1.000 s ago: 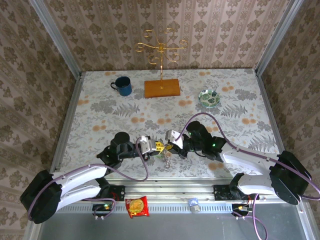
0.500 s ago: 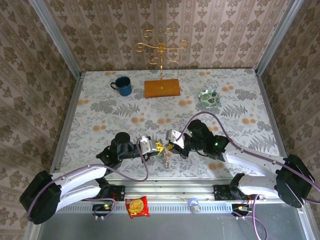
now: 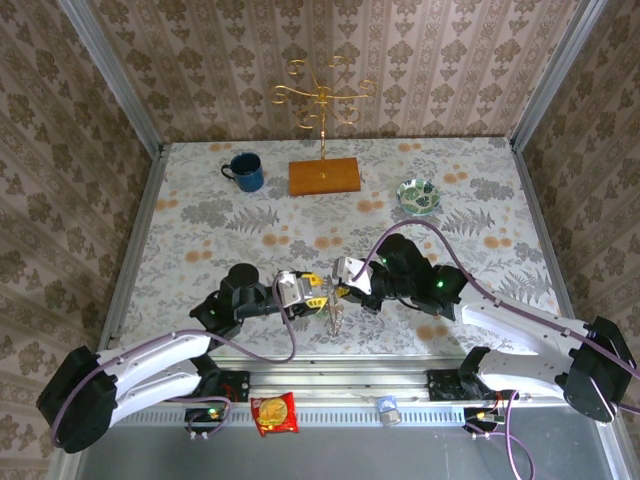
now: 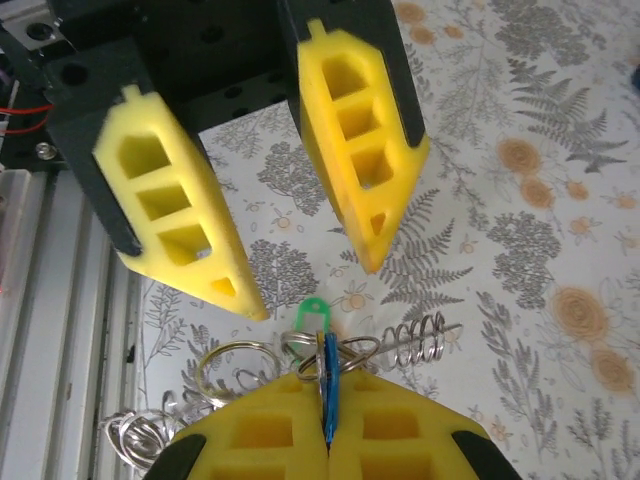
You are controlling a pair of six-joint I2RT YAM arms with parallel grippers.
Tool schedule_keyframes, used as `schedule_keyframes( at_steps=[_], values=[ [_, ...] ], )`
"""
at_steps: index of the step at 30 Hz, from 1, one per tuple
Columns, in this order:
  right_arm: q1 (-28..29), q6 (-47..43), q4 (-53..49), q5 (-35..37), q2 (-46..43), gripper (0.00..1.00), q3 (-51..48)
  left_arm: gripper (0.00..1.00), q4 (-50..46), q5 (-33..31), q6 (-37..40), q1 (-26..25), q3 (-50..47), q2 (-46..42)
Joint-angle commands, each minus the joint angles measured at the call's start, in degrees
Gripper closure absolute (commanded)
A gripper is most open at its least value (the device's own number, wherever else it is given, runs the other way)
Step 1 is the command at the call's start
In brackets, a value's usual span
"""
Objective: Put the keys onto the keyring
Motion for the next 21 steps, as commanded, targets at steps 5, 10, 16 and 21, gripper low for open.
schedule_keyframes(
  at_steps=[5, 10, 16, 21],
  values=[
    [0.45, -0.69, -3.14, 4.57, -1.85, 1.00, 3.01, 0.44, 2.18, -14.12, -6.69, -0.15, -4.61, -11.50],
    [1.98, -0.36, -3.71, 4.66, -0.16, 1.00, 6.44, 0.34, -3.14, -37.32, -9.06, 0.49, -5.87, -22.66],
    [6.31, 0.89, -4.34, 5.58, 5.73, 1.00, 13.16, 0.31, -12.19, -55.36, -13.02, 4.41, -4.39, -33.30],
    [12.06, 3.87, -0.40, 1.28, 12.94, 1.00, 18.07, 0.30, -20.75, -64.31, -16.07, 8.10, -2.41, -40.35]
  ],
)
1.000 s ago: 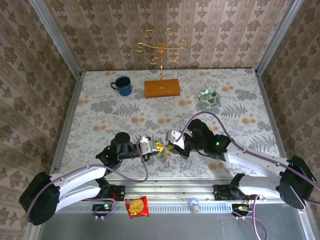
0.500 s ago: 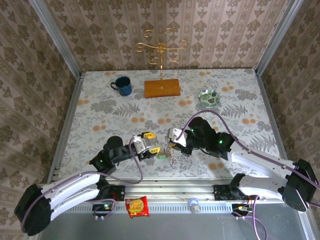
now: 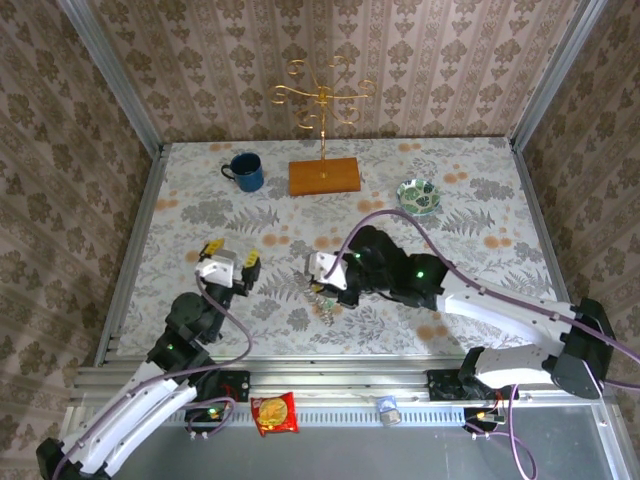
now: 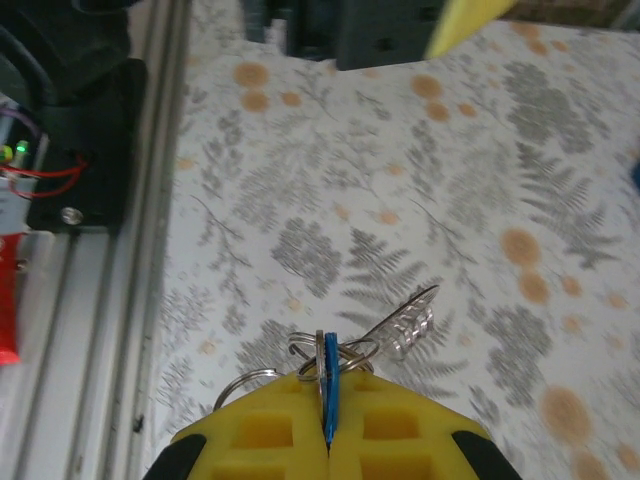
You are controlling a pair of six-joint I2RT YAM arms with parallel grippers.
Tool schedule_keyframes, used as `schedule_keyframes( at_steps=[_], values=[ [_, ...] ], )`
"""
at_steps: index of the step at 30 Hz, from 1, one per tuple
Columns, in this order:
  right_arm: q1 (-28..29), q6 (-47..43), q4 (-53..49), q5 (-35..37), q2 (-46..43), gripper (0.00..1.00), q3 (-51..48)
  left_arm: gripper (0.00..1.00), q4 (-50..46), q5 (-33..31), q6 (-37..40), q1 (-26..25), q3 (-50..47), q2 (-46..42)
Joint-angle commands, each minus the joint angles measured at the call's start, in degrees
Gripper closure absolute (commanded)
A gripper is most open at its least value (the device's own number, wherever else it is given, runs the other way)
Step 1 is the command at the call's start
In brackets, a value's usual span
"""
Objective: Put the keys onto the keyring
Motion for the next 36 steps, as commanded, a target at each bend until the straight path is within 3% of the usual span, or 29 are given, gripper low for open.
schedule_keyframes(
  at_steps=[1, 7, 17, 25, 36],
  values=[
    [3.75, 3.89, 5.27, -3.88, 5.02, 1.00, 4.12, 0.30, -10.09, -10.97, -4.41, 2.43, 3.16, -4.35],
    [6.94, 7.38, 13.87, -5.85, 15.28, 1.00, 8.35, 0.30, -16.49, -11.88, -4.70, 4.76, 5.36, -8.89],
    [2.28, 4.40, 8.91, -1.52, 19.19, 1.00, 5.93, 0.30, -13.57, -8.36, -5.49, 5.68, 4.35, -6.55],
    [-3.93, -3.27, 1.99, 6.53, 20.22, 1.00, 3.55, 0.29, -9.51, -3.11, -6.92, 6.45, 3.79, 1.37],
    [-7.73, -13.25, -3.25, 20.65, 26.09, 0.99, 4.69, 0.28, -3.89, 2.75, -7.41, 8.01, 5.09, 12.92]
  ],
)
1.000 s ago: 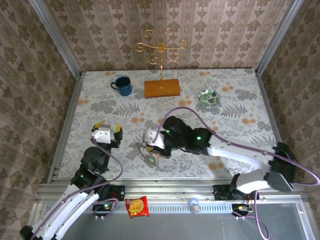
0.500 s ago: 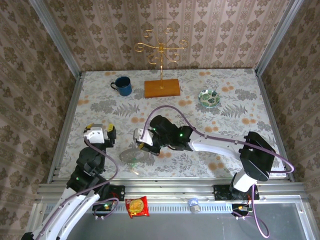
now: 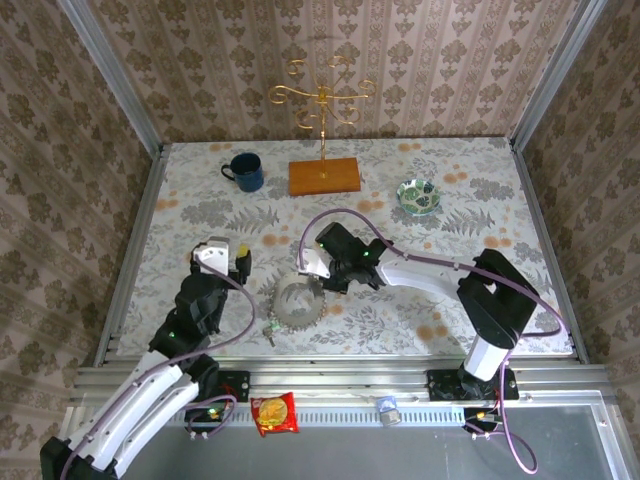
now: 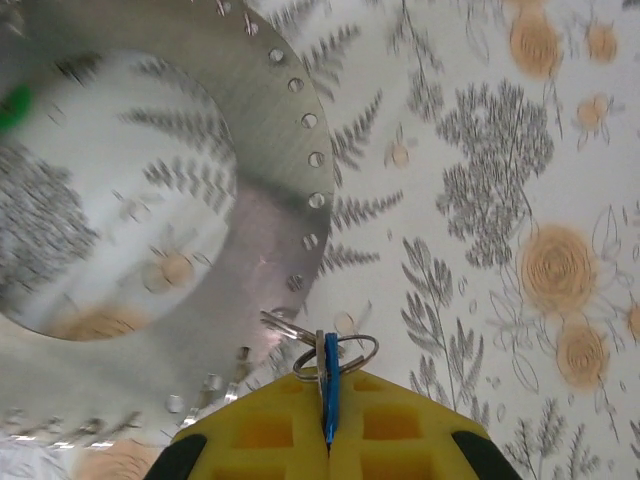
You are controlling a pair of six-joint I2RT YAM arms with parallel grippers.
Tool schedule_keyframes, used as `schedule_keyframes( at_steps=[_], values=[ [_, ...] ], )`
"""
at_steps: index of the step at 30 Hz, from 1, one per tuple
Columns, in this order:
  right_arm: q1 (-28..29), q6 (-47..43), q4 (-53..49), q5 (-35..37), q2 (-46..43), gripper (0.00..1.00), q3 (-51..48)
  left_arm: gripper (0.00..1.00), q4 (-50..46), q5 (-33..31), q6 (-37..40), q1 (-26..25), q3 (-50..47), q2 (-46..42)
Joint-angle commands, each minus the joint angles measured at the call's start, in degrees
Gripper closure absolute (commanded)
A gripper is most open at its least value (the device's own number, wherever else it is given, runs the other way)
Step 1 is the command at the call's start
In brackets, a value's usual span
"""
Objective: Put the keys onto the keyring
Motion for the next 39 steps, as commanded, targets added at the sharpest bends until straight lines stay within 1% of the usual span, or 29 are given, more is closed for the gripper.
schedule_keyframes(
  at_steps=[1, 7, 10, 11, 12, 15, 16, 18, 20, 22, 24, 25, 27, 28, 30, 32, 35, 37, 39],
  values=[
    [-0.35, -5.73, -3.44, 7.24, 1.59, 0.99, 0.67, 0.28, 3.81, 2.80, -1.27, 0.93, 0.80, 2.08],
    [-0.70, -12.69, -6.06, 16.31, 5.77, 0.97, 2.39, 0.28, 6.15, 4.38, -1.28, 2.69, 0.72, 7.02],
    [-0.70, -14.84, -6.78, 19.43, 7.59, 0.94, 2.98, 0.28, 6.85, 5.33, -0.95, 3.53, 0.71, 9.17],
    [-0.70, -15.40, -6.71, 20.50, 8.03, 0.91, 3.05, 0.28, 7.24, 5.61, -0.58, 3.83, 0.71, 9.93],
    [-0.70, -15.97, -6.38, 21.48, 8.11, 0.86, 2.78, 0.28, 7.46, 5.52, -0.26, 4.06, 0.84, 10.59],
    [-1.80, -15.58, -5.24, 21.92, 6.48, 0.65, 1.56, 0.28, 9.31, 5.55, 0.13, 4.94, 0.98, 12.59],
    [-2.57, -14.86, -4.61, 21.51, 5.26, 0.61, 0.80, 0.28, 9.94, 5.81, 0.17, 5.23, 1.22, 13.56],
    [-4.32, -12.91, -2.94, 20.80, 2.18, 0.56, -1.02, 0.27, 10.97, 6.01, 0.75, 5.73, 1.91, 15.57],
    [-6.29, -9.38, -0.26, 20.51, -1.84, 0.54, -3.28, 0.27, 12.29, 6.14, 1.59, 6.20, 2.69, 17.71],
    [-8.61, -3.15, 4.48, 18.65, -7.91, 0.52, -6.76, 0.24, 13.70, 6.05, 2.24, 7.01, 3.57, 19.96],
    [-11.93, 3.42, 11.19, 14.55, -14.81, 0.49, -11.77, 0.20, 14.67, 6.49, 3.10, 7.12, 4.41, 22.08],
    [-14.28, 7.45, 15.33, 11.80, -18.46, 0.47, -15.31, 0.16, 14.93, 6.66, 3.33, 9.19, 4.89, 23.07],
    [-19.51, 15.01, 21.74, 8.24, -25.78, 0.42, -21.33, 0.05, 15.44, 6.95, 3.96, 10.58, 5.66, 24.92],
    [-22.07, 18.23, 23.71, 7.80, -28.58, 0.38, -23.43, 0.01, 15.44, 7.02, 4.28, 11.13, 6.04, 25.72],
    [-28.11, 24.77, 27.07, 9.01, -34.03, 0.32, -28.43, 0.00, 16.29, 6.91, 4.65, 12.98, 6.30, 27.41],
    [-33.47, 28.79, 30.91, 11.10, -37.36, 0.30, -33.14, 0.00, 17.53, 6.65, 4.91, 15.00, 6.04, 28.97],
    [-39.26, 31.85, 40.51, 13.02, -37.94, 0.28, -40.15, 0.00, 21.15, 7.00, 4.39, 18.28, 4.88, 32.01],
    [-40.97, 32.83, 49.42, 12.25, -34.12, 0.28, -43.81, 0.00, 24.14, 7.86, 4.57, 20.10, 3.88, 34.43],
    [-41.22, 31.71, 58.94, 9.99, -28.10, 0.29, -45.68, 0.00, 28.32, 8.10, 5.07, 21.47, 2.60, 37.30]
  ],
)
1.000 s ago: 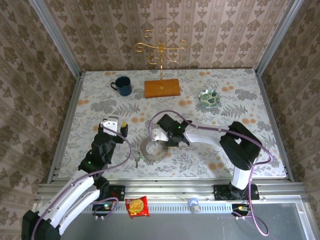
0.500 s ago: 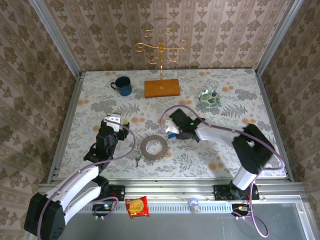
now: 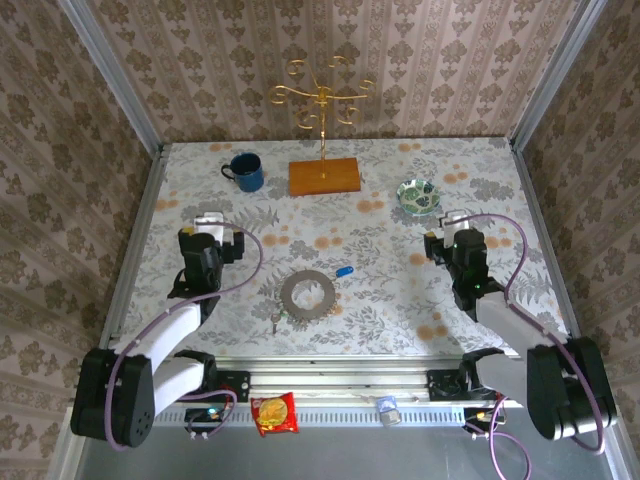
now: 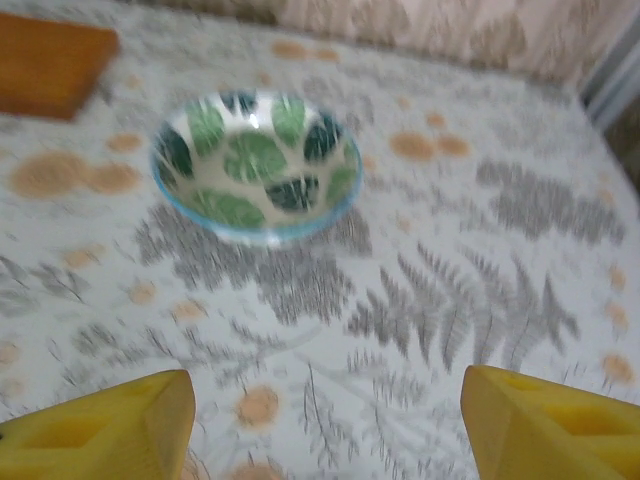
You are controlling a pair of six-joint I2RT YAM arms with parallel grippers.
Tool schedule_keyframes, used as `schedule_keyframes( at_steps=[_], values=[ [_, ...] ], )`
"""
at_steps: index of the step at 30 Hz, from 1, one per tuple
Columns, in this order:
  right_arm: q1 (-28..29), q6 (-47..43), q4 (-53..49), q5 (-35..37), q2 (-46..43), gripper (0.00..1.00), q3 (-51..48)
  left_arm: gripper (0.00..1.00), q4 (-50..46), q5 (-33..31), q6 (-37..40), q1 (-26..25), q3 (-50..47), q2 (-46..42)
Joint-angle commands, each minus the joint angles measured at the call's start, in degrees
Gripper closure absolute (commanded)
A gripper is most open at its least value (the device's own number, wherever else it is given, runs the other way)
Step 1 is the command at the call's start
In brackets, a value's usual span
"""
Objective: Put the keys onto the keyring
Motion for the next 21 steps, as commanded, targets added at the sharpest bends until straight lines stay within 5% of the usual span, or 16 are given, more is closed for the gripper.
schedule_keyframes(
  at_steps=[1, 3, 13, 15, 18, 21],
  values=[
    [-0.24, 2.45, 20.68, -3.19, 7.51, 0.34, -2.15, 0.00, 9.48, 1.75, 1.57, 2.15, -2.30, 4.01],
    [-0.19, -2.04, 25.77, -10.04, 11.50, 0.30, -1.92, 0.00, 15.43, 2.95, 1.77, 3.37, -3.57, 7.93],
    [-5.10, 2.87, 24.62, -13.00, 18.08, 0.18, 1.35, 0.00, 37.10, 10.76, 4.02, 9.63, -2.79, 28.65],
    [-5.58, 3.64, 31.30, -13.26, 23.69, 0.14, 1.31, 0.00, 31.01, 10.47, 1.71, 10.46, -1.71, 26.71],
    [-6.84, 6.37, 23.93, -10.39, 22.80, 0.01, 4.06, 0.00, 26.90, 8.12, 0.44, 11.00, 1.20, 27.38],
    [-6.94, 6.53, 24.29, -9.79, 22.50, 0.00, 3.82, 0.00, 30.54, 5.45, 0.96, 10.17, -0.45, 27.56]
  ],
)
